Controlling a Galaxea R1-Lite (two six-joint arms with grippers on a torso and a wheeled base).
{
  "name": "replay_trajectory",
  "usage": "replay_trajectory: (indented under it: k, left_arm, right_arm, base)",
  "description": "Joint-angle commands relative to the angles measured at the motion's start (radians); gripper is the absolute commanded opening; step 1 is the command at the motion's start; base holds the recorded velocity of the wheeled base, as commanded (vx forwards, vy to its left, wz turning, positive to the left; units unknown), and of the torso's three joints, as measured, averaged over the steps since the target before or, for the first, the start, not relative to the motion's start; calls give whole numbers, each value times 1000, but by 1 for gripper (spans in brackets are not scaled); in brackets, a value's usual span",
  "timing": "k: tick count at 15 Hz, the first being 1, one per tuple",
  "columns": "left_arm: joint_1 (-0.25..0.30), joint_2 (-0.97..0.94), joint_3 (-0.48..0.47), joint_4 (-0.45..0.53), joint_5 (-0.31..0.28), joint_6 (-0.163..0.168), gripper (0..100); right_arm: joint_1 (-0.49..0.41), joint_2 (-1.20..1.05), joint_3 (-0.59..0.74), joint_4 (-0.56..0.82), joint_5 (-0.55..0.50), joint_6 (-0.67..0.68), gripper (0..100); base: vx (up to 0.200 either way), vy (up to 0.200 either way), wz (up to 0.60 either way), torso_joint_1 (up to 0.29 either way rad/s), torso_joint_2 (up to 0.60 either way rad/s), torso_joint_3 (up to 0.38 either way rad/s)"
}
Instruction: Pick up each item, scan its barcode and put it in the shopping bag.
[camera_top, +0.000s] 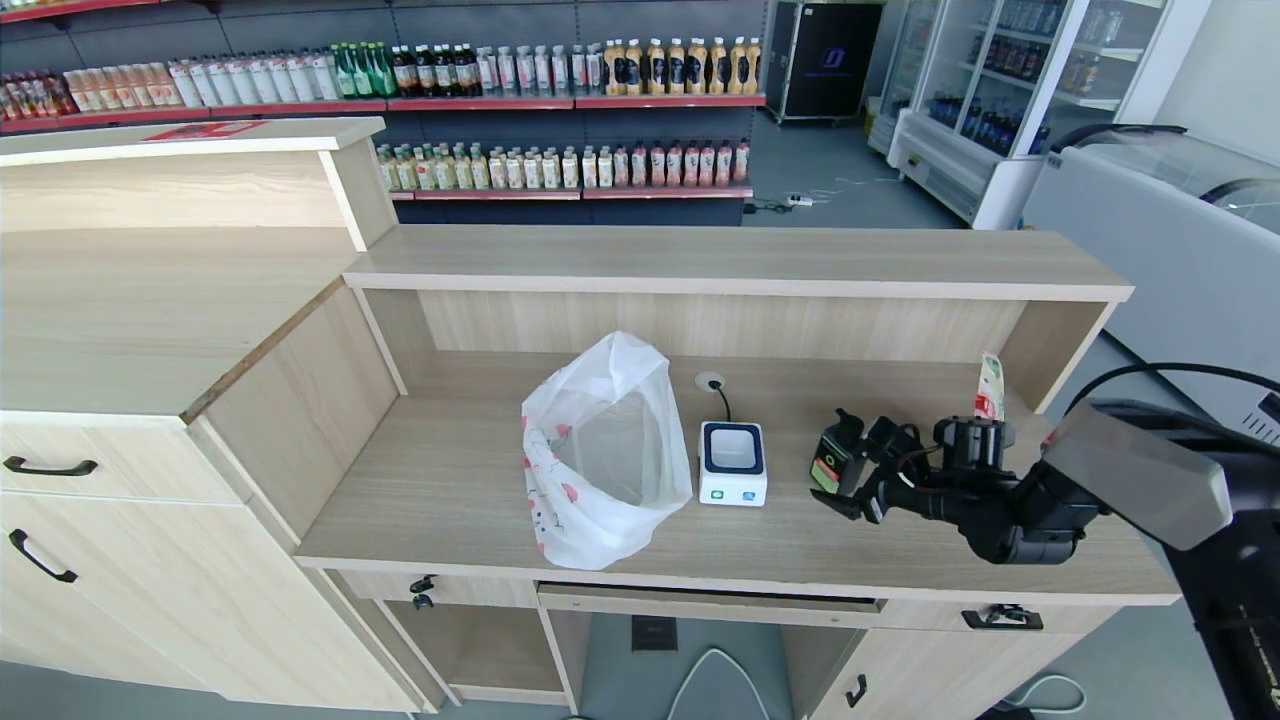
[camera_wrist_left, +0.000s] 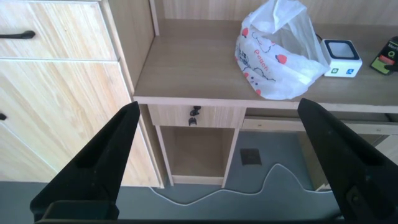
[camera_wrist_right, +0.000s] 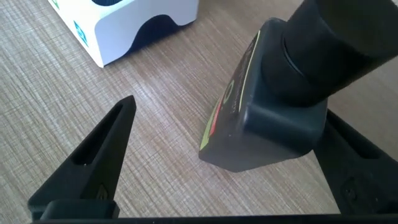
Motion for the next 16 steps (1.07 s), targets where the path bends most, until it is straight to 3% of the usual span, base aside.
replay_trajectory:
  k: [1,6,10,13,16]
  left_arm:
    - [0,1,0,0,0,0,100]
    - [0,1,0,0,0,0,100]
    - [0,1,0,0,0,0,100]
    - [0,1,0,0,0,0,100]
    - [0,1,0,0,0,0,100]
  right_arm:
    - [4,29,-10,-19,1,9,0]
    - [10,60,-39,-22,-1,18,0]
    - [7,-9,34,-71,-1,19,0]
    - [-16,-219,220,-71,-2,15,0]
    - [-90,-569,495,-60,-10,-48,0]
  base:
    - [0,0,0,0,0,0]
    - [0,0,0,0,0,0]
    - [0,0,0,0,0,0]
    - [0,0,0,0,0,0]
    - [0,0,0,0,0,0]
